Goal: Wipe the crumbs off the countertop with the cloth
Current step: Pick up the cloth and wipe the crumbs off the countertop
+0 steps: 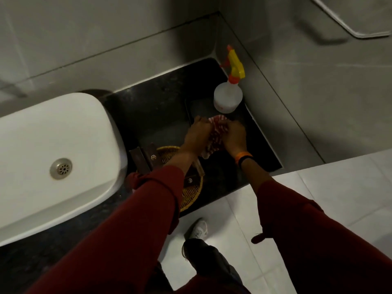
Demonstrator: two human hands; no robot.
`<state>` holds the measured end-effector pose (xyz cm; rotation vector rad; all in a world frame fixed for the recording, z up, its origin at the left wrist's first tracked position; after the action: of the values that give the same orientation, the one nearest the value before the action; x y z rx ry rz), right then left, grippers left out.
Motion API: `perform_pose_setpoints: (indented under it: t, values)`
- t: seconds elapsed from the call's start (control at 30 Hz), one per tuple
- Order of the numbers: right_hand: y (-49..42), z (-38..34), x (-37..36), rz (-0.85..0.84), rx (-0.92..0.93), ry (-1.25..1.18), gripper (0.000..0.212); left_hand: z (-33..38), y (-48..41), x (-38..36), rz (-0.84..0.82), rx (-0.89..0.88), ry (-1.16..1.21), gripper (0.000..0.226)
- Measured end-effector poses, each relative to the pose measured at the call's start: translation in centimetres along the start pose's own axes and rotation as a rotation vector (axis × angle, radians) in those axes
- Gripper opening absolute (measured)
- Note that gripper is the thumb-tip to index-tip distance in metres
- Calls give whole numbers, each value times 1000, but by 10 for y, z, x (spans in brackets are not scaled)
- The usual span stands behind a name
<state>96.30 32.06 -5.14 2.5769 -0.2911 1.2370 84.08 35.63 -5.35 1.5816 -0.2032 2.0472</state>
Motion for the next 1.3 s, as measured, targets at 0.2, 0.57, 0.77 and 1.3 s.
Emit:
perform_pose_setpoints:
  t: [0.2,0.57,0.77,1.3]
  values:
    - [17,-38,27,85,41,-336,23,-7,17,34,177,-91,48,22]
    - [95,-227,13,-163,338,-575,37,-130,202,162,622,171,114,13]
    - [212,-349,-73,-427,446,-727,36,-223,394,202,699,310,95,27]
    - [474,-421,-370,-438,147,-438,35,-447,670,34,280,353,376,52]
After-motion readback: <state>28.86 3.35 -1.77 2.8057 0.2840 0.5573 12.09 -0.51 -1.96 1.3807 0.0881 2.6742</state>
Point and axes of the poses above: each hand's wrist, its own y-axis away from the middle knuckle, its own x-axis out of the back of the hand, z = x × y, the point moved 2 cm from there along -y, towards the middle knuckle, and after that the axes turned 1 degree about -x, right-handed, at the moved point
